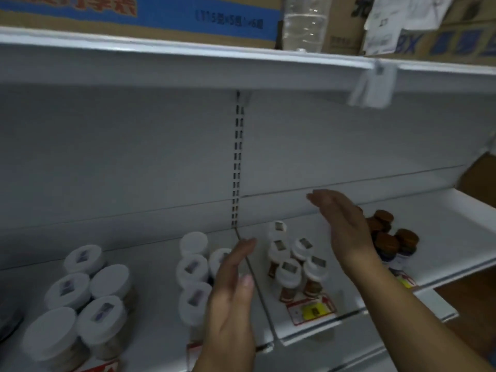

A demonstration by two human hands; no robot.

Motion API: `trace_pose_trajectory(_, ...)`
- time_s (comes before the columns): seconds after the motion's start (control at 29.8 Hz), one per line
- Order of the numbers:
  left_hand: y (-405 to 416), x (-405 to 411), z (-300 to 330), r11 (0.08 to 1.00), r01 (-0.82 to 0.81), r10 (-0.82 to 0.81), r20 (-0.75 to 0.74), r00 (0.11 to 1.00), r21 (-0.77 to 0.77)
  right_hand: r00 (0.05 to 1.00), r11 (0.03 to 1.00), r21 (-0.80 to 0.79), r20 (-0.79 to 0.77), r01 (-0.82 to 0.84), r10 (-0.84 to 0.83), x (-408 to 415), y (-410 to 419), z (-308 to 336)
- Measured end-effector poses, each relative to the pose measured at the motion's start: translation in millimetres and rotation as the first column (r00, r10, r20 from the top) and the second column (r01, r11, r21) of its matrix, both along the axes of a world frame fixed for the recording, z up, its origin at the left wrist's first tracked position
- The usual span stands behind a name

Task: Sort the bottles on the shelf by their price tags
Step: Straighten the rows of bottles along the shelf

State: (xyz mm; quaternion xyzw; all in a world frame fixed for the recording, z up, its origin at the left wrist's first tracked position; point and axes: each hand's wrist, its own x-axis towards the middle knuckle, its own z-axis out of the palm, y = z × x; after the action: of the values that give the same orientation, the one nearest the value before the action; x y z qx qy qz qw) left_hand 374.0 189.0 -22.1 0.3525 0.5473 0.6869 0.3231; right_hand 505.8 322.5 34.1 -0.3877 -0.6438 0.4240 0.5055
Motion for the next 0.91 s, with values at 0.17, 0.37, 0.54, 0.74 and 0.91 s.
trace_pose_trajectory(0.17,41,52,-16,0.995,-0.060,0.051,-0.104,0.993,-0.084,0.995,0.920,-0.379,-0.021,-0.097,0.096,38,35,-63)
trace_pose_trajectory(0.37,60,74,-16,0.963,-0.268,0.263,-0.254,0.931,0.018,0.957,0.900,-0.347,0.022,-0.263,0.288,36,29,-101)
trace_pose_trajectory(0.54,29,87,-11,0.957,-0.239,0.288,-0.462,0.839,0.163,0.991,0.991,-0.026,-0.040,-0.132,0.130,44,14,-78)
trace_pose_trajectory(0.74,-25,3,-16,0.732,-0.644,0.681,-0.244,0.690,0.223,0.828,0.827,0.154,-0.079,-0.541,0.556,6,-63,-61)
trace_pose_trajectory(0.91,-24,-59,-52,0.893,-0.427,0.431,-0.006,0.902,-0.142,0.849,0.822,-0.225,-0.056,-0.523,0.525,-70,-69,-85)
